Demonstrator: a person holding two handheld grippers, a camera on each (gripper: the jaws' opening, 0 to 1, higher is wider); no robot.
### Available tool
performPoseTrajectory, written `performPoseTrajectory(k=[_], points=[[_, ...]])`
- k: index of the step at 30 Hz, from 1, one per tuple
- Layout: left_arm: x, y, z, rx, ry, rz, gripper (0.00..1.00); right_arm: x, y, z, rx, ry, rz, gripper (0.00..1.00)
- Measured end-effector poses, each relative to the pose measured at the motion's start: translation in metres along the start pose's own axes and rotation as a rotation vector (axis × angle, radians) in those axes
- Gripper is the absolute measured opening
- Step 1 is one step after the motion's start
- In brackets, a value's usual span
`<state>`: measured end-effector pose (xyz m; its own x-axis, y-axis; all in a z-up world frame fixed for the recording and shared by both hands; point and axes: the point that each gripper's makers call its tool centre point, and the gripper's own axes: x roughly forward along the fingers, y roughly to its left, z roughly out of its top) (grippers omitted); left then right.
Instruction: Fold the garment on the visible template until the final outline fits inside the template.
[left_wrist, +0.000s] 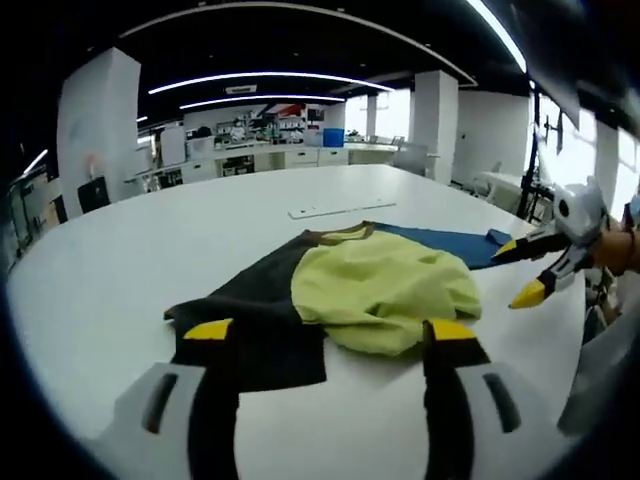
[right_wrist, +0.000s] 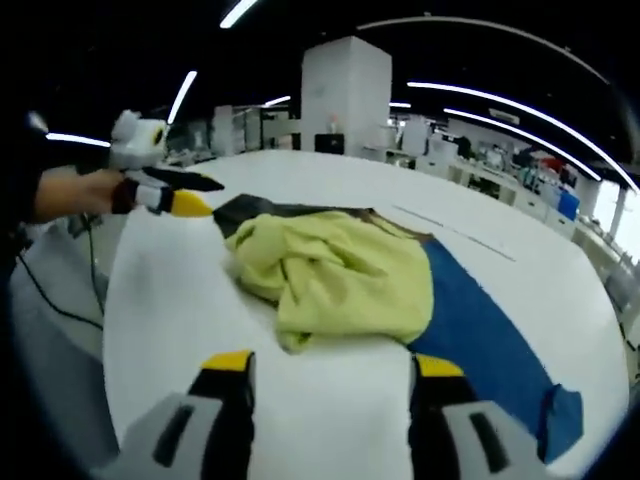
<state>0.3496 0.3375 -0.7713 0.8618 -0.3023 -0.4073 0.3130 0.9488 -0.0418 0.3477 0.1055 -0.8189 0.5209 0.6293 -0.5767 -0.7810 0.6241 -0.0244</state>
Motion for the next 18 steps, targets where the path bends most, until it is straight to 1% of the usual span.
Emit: performPoseTrajectory(k=[1,3,4,6,7,9,11,14,17,18], points=[[-0.001,-0.003,0.000,-0.012,0.002,0.009,0.67,0.003,0.004,0.001,0.001,-0.006,0.008,0.55],[0.000,-0.007,-0.002,-0.008,0.002,0.011,0.65,0.006,0.014,0.004,-0.009,-0.007,0.024,0.50],[0.001,-0.006,-0.004,-0.010,0.005,0.019,0.65,0.008,0.015,0.003,-0.015,-0.007,0.028,0.49],[0.000,-0.011,-0.005,-0.021,0.010,0.014,0.62,0.011,0.017,0.000,-0.020,-0.005,0.036,0.46],[0.001,-0.013,-0.006,-0.021,0.010,0.014,0.59,0.013,0.019,-0.002,-0.020,-0.006,0.049,0.44],[0.001,-0.017,-0.009,-0.013,0.015,0.016,0.53,0.014,0.025,0.001,-0.022,-0.005,0.058,0.39],[0.002,-0.024,-0.014,0.008,0.037,0.013,0.45,0.017,0.027,0.000,-0.032,-0.006,0.059,0.35],[0.003,-0.034,-0.016,-0.028,0.039,0.007,0.39,0.020,0.029,0.001,-0.036,-0.005,0.060,0.30],[0.006,-0.035,-0.020,-0.049,0.051,0.014,0.33,0.023,0.031,0.001,-0.038,-0.004,0.063,0.25],[0.007,-0.036,-0.023,-0.055,0.069,0.023,0.31,0.024,0.032,0.000,-0.038,-0.002,0.067,0.24]])
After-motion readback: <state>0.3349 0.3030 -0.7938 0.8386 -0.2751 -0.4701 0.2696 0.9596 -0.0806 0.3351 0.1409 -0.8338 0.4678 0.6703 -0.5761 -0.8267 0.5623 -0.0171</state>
